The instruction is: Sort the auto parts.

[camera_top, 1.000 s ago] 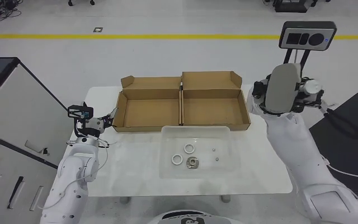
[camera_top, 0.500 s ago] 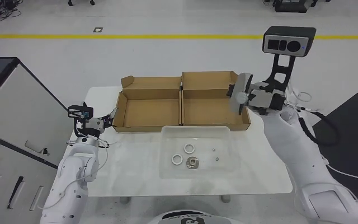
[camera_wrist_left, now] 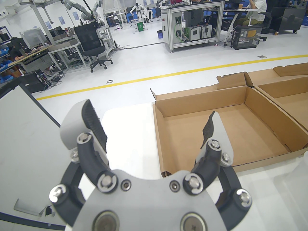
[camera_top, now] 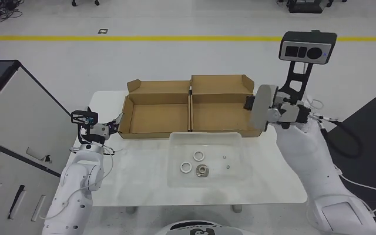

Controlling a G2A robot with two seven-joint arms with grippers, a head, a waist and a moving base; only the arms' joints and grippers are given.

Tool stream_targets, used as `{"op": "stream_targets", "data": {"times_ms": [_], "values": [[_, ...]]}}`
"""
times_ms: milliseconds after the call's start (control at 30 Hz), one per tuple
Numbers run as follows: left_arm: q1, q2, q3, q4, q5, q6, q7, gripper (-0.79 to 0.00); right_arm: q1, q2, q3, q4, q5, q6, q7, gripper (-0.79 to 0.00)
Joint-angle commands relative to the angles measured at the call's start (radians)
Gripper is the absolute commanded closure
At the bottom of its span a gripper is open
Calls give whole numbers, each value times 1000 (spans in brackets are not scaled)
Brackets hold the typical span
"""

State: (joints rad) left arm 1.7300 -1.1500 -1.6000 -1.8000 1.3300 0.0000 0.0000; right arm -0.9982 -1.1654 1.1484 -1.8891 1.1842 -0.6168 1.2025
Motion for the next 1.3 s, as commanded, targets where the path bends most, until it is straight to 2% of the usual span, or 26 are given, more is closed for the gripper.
{"op": "stream_targets", "data": {"times_ms": [0, 200, 533, 1267], "values": [[0, 0, 0, 0, 0, 0, 0, -785, 2, -4, 1, -5, 28, 5, 5, 0], [0, 0, 0, 0, 0, 0, 0, -785, -2, -20, 14, -19, 110, 24, 25, 0], [0, 0, 0, 0, 0, 0, 0, -785, -6, -42, 27, -9, 139, 48, 49, 0], [0, 0, 0, 0, 0, 0, 0, -785, -6, -42, 27, -9, 139, 48, 49, 0]]}}
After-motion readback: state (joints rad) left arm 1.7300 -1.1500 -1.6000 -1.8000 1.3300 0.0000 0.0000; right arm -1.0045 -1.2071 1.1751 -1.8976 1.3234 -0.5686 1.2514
